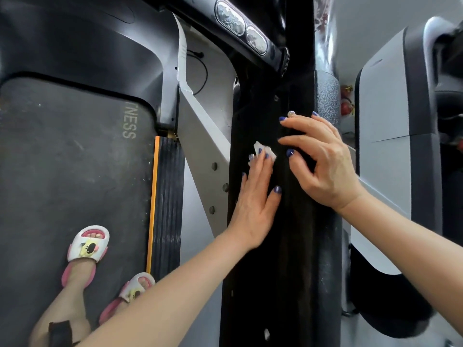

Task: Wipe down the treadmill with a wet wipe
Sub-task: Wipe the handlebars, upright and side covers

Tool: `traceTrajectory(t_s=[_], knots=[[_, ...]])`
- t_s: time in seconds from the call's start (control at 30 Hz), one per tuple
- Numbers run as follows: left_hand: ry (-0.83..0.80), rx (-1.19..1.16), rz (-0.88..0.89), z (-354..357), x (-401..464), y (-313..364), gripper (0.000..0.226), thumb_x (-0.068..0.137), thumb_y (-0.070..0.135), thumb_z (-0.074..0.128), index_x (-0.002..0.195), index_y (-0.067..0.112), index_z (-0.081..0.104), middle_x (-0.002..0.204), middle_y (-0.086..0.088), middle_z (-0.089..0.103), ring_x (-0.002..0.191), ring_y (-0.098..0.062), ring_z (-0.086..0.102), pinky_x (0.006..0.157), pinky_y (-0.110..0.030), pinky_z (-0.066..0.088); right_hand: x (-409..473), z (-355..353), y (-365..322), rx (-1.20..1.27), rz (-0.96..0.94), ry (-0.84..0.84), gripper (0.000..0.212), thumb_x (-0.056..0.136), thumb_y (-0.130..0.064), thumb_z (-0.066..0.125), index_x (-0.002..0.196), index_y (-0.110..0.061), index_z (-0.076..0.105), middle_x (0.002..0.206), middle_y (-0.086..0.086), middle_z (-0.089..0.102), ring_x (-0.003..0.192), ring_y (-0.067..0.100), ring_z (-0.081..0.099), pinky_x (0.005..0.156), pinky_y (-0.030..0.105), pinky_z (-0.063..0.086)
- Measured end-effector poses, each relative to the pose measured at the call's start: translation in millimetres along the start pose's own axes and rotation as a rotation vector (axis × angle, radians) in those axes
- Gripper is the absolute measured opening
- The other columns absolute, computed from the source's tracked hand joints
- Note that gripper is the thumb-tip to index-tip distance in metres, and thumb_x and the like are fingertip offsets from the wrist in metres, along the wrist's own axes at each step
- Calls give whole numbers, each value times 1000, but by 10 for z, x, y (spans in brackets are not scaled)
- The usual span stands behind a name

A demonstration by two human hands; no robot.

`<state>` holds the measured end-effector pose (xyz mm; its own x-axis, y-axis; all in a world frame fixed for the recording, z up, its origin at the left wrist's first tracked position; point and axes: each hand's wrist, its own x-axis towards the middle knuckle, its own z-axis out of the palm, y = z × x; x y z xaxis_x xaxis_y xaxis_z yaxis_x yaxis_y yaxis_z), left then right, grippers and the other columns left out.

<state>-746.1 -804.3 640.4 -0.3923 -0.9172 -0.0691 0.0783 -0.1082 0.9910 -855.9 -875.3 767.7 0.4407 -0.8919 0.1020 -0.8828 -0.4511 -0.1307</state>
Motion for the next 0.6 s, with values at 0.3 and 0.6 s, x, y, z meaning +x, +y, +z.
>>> traceTrajectory(t_s=[0.3,0.6], knots=[[-61,66,33,-85,2,59,65,102,49,21,159,25,1,169,9,-6,154,-4,-9,127,-40,-6,-28,-8,-6,-25,93,47,37,88,-11,55,122,-3,67,149,14,49,146,29,37,117,55,29],[-136,129,17,87,-529,25,65,103,41,26,159,27,-4,168,16,-12,153,-3,-12,128,-40,-4,-73,-57,88,112,218,-23,58,87,-6,41,144,-1,51,155,12,44,151,33,26,126,43,17]])
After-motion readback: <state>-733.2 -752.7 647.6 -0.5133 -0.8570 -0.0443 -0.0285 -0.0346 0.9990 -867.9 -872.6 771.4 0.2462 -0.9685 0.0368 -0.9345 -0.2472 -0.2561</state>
